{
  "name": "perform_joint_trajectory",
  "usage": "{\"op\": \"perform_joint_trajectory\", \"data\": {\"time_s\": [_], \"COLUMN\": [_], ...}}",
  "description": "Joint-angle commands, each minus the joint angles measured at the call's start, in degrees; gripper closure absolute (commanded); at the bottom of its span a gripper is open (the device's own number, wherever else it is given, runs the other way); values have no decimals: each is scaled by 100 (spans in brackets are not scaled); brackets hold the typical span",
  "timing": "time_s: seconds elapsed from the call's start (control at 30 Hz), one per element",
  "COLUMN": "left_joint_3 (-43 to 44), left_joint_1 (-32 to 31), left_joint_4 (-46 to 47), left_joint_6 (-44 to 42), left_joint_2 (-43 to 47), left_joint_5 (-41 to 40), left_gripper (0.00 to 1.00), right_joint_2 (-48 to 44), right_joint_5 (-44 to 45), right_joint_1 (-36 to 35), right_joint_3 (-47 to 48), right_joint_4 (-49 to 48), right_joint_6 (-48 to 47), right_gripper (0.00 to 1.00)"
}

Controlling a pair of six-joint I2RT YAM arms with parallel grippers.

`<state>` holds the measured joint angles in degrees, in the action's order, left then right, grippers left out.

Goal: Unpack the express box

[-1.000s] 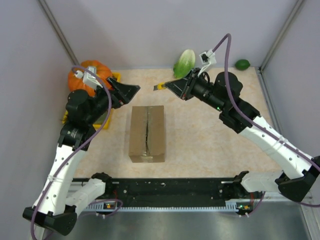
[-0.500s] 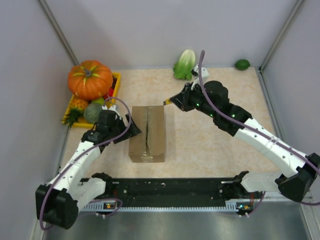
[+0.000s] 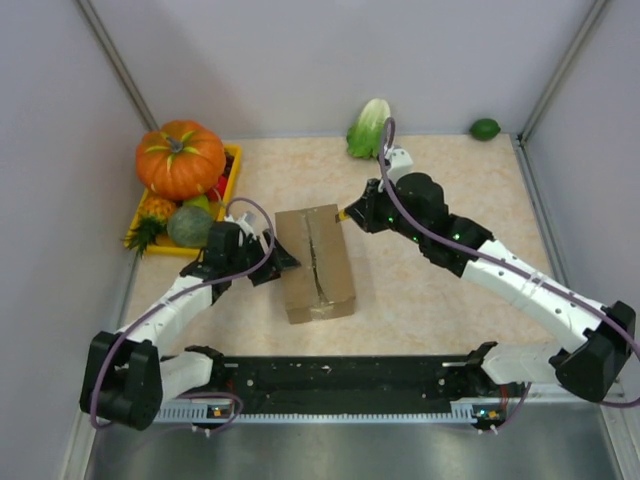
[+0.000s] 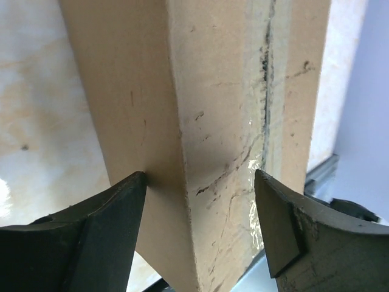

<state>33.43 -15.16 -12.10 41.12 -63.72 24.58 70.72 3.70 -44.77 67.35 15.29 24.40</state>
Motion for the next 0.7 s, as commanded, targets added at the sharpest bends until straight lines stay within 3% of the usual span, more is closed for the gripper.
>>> {"op": "perform_joint_trajectory", "data": {"time_s": [0.0,0.17,0.33,0.4,0.53,0.67], "left_joint_3": [-188,285,1270,1463,1798,2211], "left_joint_1": [-31,-40,-14,13,30,39], "left_joint_4": [1718,1457,131,128,331,-134], "left_joint_6": [668,328,-25,-8,10,106], "left_joint_2": [-298,-719,-940,-1054,-1466,-2081], "left_joint_5": [1066,874,-864,-1260,-1246,-1464], "left_gripper": [24,21,13,12,14,18], "right_joint_2": [143,600,943,1145,1619,2051], "right_joint_5": [525,833,1299,1474,1765,2081], "right_joint_1": [-198,-400,-559,-611,-795,-875], "right_joint_3": [-117,-144,-143,-82,207,542], "right_joint_4": [-386,-808,-1273,-1484,-1687,-1775], "right_joint_6": [-146,-471,-533,-551,-743,-788], "right_gripper": [100,100,100,100,100,100]}}
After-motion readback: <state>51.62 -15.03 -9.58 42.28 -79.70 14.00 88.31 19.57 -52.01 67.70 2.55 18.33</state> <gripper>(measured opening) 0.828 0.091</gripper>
